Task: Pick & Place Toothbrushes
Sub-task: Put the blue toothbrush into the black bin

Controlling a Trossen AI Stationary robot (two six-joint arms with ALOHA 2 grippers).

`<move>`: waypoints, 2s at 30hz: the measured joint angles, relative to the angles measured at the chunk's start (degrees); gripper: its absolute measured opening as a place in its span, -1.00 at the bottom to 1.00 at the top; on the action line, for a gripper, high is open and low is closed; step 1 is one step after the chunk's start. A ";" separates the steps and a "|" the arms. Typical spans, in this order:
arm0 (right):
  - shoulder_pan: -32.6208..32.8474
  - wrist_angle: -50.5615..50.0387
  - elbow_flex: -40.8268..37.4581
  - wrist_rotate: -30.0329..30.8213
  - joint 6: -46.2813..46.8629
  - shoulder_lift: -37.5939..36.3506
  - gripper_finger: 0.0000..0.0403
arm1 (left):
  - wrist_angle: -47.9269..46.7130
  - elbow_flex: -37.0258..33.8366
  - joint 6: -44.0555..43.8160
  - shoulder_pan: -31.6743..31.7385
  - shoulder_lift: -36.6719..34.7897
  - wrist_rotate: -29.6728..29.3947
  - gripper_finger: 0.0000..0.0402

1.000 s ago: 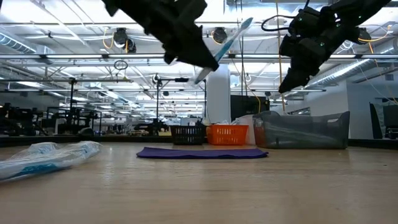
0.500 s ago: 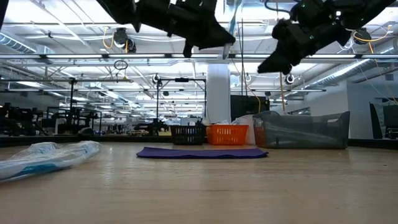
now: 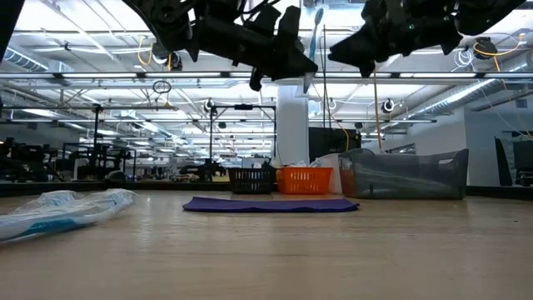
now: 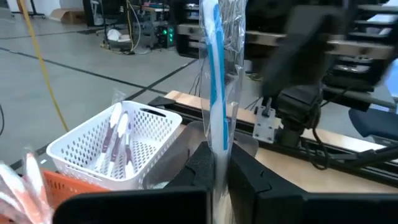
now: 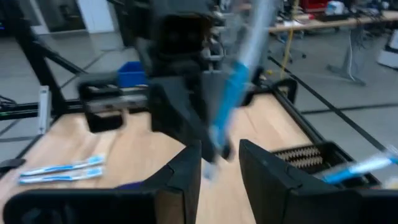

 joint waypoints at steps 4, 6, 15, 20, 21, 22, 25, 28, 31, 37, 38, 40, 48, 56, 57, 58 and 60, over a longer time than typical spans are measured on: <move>1.76 2.94 0.00 -0.06 0.81 0.14 -0.45 | 1.69 0.00 -0.01 0.26 0.15 0.07 -0.95; 2.10 4.44 0.00 0.01 1.61 0.40 -0.40 | 2.04 0.00 -0.02 0.20 0.09 0.07 -0.90; 2.09 12.19 0.01 -0.06 4.86 4.12 -0.14 | 2.07 0.00 -0.17 -0.13 0.09 0.11 -0.93; 2.09 18.40 0.00 0.07 6.27 7.83 -0.07 | 2.06 0.00 -0.32 -0.08 0.09 0.11 -0.88; 2.13 19.74 0.00 -0.06 6.63 8.56 -0.07 | 2.04 0.00 -0.31 -0.08 0.09 0.11 -0.90; 2.29 21.10 0.02 0.02 7.02 9.32 -0.08 | 2.06 0.00 -0.32 -0.08 0.09 0.11 -0.93; 2.44 22.42 0.02 0.18 7.09 10.91 -0.19 | 2.00 0.00 -0.15 -0.08 0.09 0.11 -0.96; 2.44 22.44 0.02 0.20 7.08 11.56 -0.44 | 1.63 0.00 -0.15 -0.10 0.09 0.04 -0.87; 2.43 22.53 0.02 0.16 6.67 11.57 -0.83 | 1.58 0.00 -0.17 -0.08 0.09 -0.07 -0.78; 2.44 22.77 0.02 0.15 6.62 11.56 -0.95 | 1.57 0.00 0.04 -0.08 0.09 -1.11 -0.75; 2.44 22.77 0.02 0.15 6.62 11.54 -0.95 | 1.56 0.00 0.05 -0.08 0.09 -1.11 -0.75; 2.44 22.62 0.02 0.11 6.62 11.56 -0.95 | 1.21 0.00 0.11 0.04 0.09 -1.11 -0.75; 2.29 22.07 0.02 0.21 6.62 11.50 -0.95 | -1.92 -0.04 3.62 0.07 -1.34 -1.51 -0.75; 0.25 22.29 0.02 2.86 7.19 11.82 -0.95 | -17.45 0.02 2.94 -0.57 -6.43 -3.20 -0.75; 0.00 22.54 0.02 3.10 7.23 12.34 -0.95 | -20.78 -0.02 2.92 -0.73 -7.46 -3.20 -0.75; -0.18 23.22 0.02 3.22 7.35 13.15 -0.95 | -24.03 -0.28 2.82 -1.07 -8.19 -3.21 -0.75; -1.04 24.00 0.02 3.18 8.20 14.69 -0.95 | -25.05 -0.03 2.63 -2.09 -8.50 -3.21 -0.75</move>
